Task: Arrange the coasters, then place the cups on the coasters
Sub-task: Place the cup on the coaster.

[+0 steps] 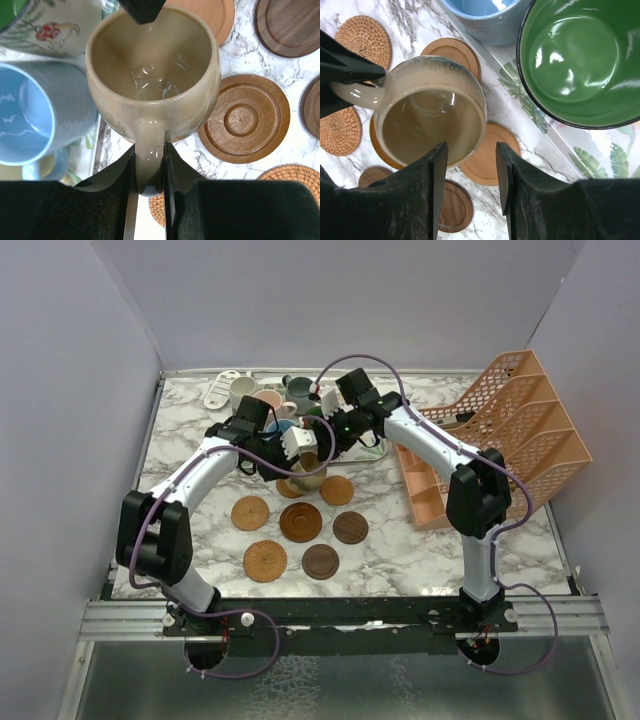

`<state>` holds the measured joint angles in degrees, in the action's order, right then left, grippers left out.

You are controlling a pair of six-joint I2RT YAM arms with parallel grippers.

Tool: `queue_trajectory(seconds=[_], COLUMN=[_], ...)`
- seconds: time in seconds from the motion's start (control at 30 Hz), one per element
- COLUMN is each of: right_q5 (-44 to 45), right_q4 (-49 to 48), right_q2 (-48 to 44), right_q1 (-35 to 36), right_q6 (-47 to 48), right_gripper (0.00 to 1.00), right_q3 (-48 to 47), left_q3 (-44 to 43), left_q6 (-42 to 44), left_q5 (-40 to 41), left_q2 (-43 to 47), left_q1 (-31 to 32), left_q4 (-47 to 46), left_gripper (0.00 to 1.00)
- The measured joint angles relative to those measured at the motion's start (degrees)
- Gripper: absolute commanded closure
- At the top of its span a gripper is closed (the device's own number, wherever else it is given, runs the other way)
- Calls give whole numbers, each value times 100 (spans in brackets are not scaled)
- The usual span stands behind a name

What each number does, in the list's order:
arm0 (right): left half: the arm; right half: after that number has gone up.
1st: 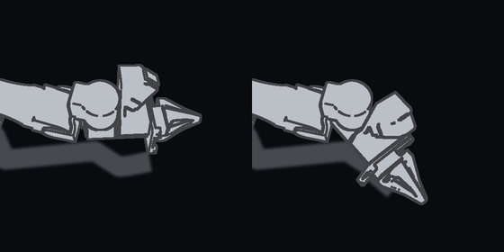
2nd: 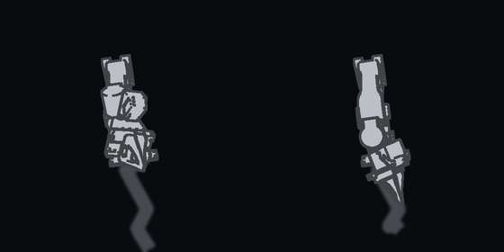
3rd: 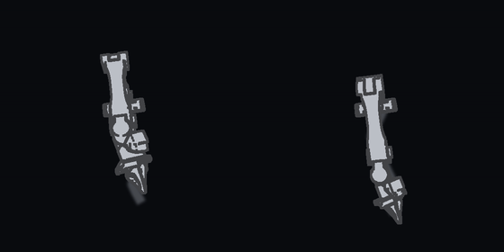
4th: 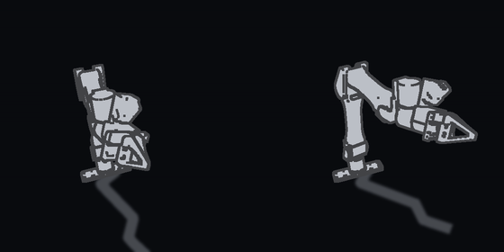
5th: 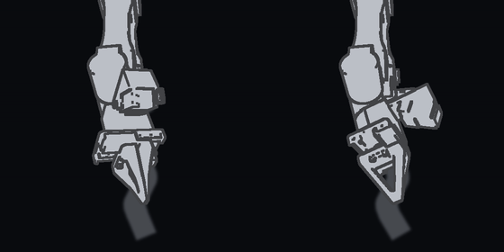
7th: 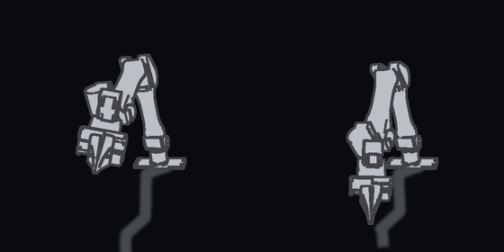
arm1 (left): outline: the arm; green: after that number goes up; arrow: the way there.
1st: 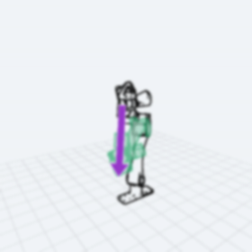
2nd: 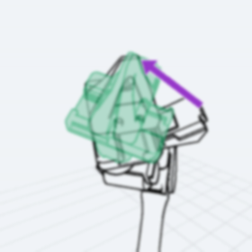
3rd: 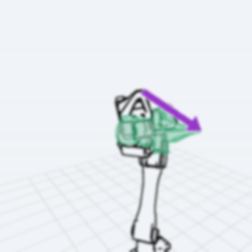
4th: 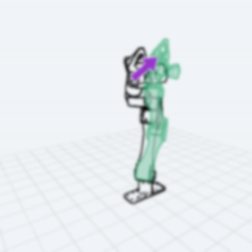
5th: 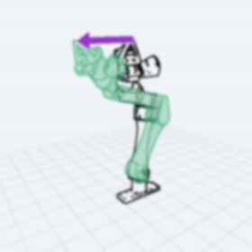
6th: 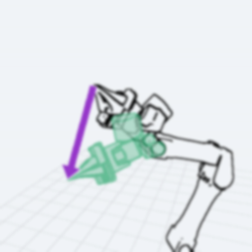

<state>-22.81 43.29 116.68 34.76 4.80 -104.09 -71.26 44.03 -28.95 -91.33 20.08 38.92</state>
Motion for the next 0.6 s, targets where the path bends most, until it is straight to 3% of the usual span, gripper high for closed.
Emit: queue_trajectory(seconds=[0.6], right_q5=[-601], right_q4=[13], right_q2=[-63], right_q1=[-302], right_q6=[52], right_gripper=[51], right_q3=[-83], left_q3=[1121], left_q6=[-354], left_q5=[-713], left_q2=[527], left_q1=[-691], left_q4=[-1246], left_gripper=[100])
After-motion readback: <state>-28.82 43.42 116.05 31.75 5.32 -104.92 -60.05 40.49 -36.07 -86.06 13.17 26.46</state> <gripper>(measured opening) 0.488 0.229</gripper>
